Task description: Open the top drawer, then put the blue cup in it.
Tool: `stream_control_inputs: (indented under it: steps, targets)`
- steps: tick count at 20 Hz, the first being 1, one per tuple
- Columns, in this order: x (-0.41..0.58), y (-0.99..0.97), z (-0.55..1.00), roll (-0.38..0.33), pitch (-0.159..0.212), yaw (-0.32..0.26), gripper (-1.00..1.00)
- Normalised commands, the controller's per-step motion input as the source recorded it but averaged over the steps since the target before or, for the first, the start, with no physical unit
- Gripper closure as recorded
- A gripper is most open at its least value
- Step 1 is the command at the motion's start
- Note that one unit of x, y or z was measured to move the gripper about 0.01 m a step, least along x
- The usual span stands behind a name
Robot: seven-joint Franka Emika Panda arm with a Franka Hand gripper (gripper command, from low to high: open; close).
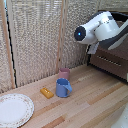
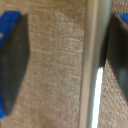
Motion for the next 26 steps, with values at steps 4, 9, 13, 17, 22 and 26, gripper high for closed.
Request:
stream_control_inputs:
  steps: [4,9,13,17,22,26]
  targets:
    - [0.011,0.7,0.17,0.033,-0.027,0.023,-1.0]
    - [0.117,0.58,0.37,0.227,0.0,-0.082,-1.0]
    - [0.0,0.23,0.18,0.303,0.0,-0.224,-1.0]
    - [0.0,0.1,0.16,0.303,0.004,-0.272,-1.0]
    - [0.0,0.09,0.14,0.307,0.013,-0.275,-1.0]
    - [0.0,0.08,0.14,0.306,0.014,-0.275,-1.0]
